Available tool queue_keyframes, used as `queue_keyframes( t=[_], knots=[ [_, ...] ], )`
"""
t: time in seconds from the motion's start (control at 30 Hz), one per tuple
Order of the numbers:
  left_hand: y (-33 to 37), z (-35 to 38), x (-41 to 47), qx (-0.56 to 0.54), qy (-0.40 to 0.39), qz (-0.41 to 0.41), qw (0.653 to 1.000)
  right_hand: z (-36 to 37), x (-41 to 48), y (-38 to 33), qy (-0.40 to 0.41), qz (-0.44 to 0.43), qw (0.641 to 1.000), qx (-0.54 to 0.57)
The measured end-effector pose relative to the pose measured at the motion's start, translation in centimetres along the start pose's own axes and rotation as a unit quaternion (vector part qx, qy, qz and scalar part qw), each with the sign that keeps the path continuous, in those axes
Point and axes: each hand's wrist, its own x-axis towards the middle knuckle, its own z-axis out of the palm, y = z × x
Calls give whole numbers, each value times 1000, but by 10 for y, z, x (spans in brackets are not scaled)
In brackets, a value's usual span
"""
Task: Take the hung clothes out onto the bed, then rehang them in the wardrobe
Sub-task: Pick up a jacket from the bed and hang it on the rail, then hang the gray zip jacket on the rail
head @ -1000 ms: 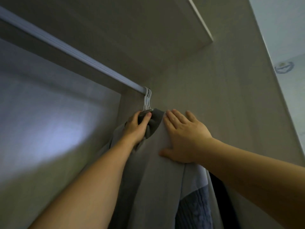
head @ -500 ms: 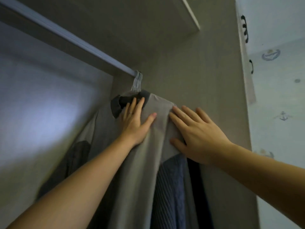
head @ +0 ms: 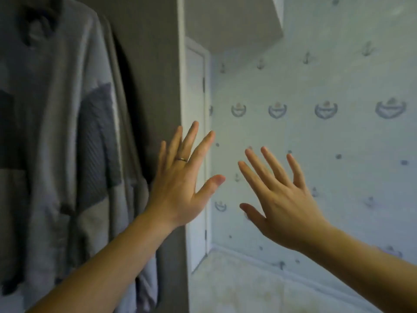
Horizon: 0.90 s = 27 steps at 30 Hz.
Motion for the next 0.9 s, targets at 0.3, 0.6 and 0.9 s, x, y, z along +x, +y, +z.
queue_keyframes(
  t=[0.3,0.6,0.9],
  knots=[
    [183,182,-93,-140,-191,1,972,40,-256,106,-185,113,976,-1],
    [357,336,-157,-266,-374,58,887,44,-472,162,-321,359,876,-10],
    [481,476,-157,-320,-490,151,797,81,-568,221,-373,574,728,-32]
  ],
)
